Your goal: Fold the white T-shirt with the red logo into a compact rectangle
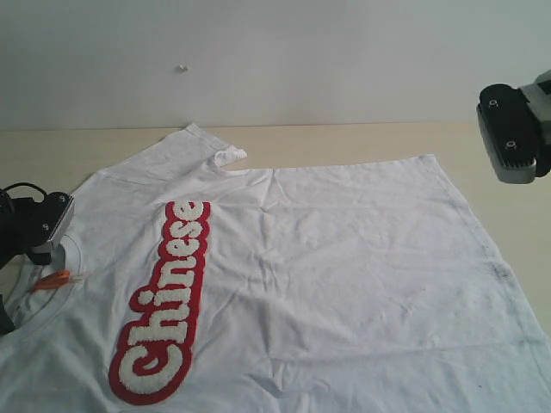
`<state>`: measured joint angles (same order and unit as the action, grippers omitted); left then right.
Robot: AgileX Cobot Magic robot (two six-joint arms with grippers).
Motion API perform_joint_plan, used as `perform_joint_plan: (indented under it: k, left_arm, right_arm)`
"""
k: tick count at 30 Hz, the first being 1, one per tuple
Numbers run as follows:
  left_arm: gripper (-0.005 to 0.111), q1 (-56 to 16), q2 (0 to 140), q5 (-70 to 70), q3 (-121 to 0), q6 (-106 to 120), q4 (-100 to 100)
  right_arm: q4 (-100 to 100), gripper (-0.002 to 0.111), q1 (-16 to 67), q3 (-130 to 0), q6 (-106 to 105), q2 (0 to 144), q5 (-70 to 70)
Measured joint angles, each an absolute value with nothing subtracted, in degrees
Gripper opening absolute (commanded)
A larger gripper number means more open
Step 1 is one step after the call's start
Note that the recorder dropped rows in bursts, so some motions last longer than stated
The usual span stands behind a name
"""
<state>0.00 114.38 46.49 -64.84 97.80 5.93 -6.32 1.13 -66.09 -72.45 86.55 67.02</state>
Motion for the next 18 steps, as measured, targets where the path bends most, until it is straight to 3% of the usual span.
perform_joint_plan:
  k: [7,18]
  left_arm:
    - [0.104,0.0,114.4,46.5,-64.8,97.8,5.9]
    - [0.104,0.0,114.4,46.5,-64.8,97.8,6.0]
  right_arm:
    - [-0.5,0.105,-4.0,-71.9,-79.8,95.2,67.4]
    - [-3.1,0.105,-4.5,-76.0,-82.7,108.1,60.7]
